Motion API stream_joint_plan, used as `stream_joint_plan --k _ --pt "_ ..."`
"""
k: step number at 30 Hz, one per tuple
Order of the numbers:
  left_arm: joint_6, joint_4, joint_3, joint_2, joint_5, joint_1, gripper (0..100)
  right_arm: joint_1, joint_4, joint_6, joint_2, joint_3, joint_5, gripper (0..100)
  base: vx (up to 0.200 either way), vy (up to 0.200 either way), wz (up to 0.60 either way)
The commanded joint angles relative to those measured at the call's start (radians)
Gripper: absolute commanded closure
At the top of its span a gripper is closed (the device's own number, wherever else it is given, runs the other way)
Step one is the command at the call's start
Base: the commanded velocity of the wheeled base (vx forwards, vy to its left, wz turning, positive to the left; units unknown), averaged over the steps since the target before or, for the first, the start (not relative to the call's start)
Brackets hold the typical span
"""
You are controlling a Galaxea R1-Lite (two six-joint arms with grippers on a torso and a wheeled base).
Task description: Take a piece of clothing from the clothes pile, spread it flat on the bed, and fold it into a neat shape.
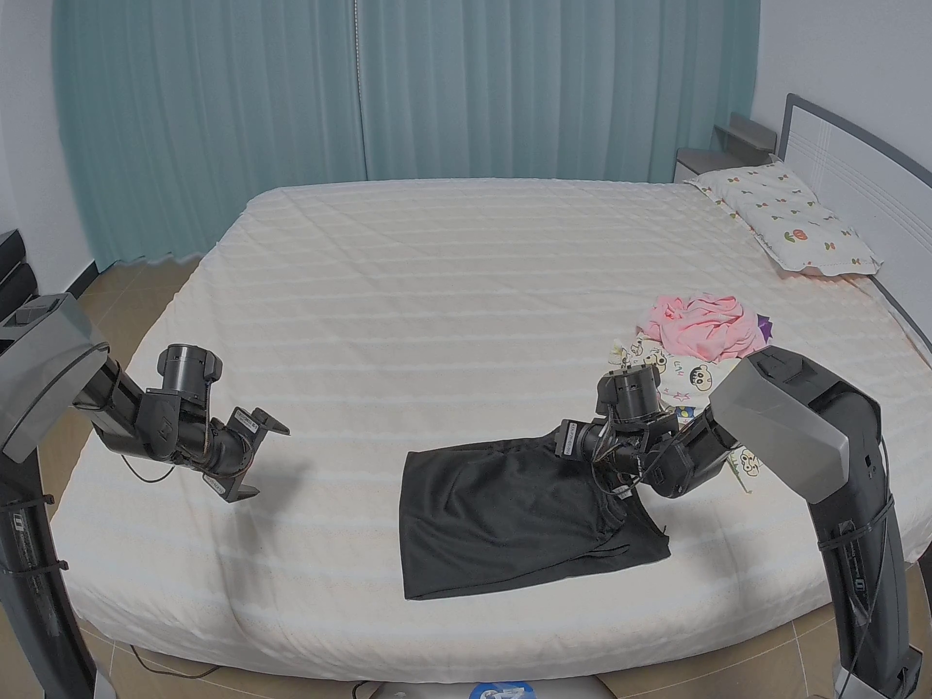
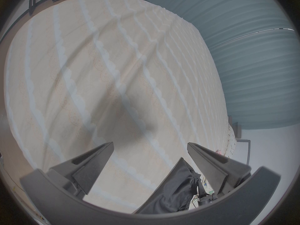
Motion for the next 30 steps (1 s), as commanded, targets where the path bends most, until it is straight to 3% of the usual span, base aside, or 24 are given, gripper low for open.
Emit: stream_joint_plan --k 1,13,30 --pt "-0.001 -0.001 0.0 0.001 0.0 0.0 0 -0.014 -0.002 0.001 -0.005 0.007 -0.005 100 0.0 0.0 0.0" --pt "-0.001 -0.001 0.0 0.001 0.0 0.0 0 -0.103 -0.01 0.007 -0.107 0.099 -0.022 100 0.0 0.0 0.0" --pt "-0.001 -0.001 0.0 0.001 0.0 0.0 0 -0.131 0.041 0.007 -0.051 0.044 -0.046 100 0.0 0.0 0.0"
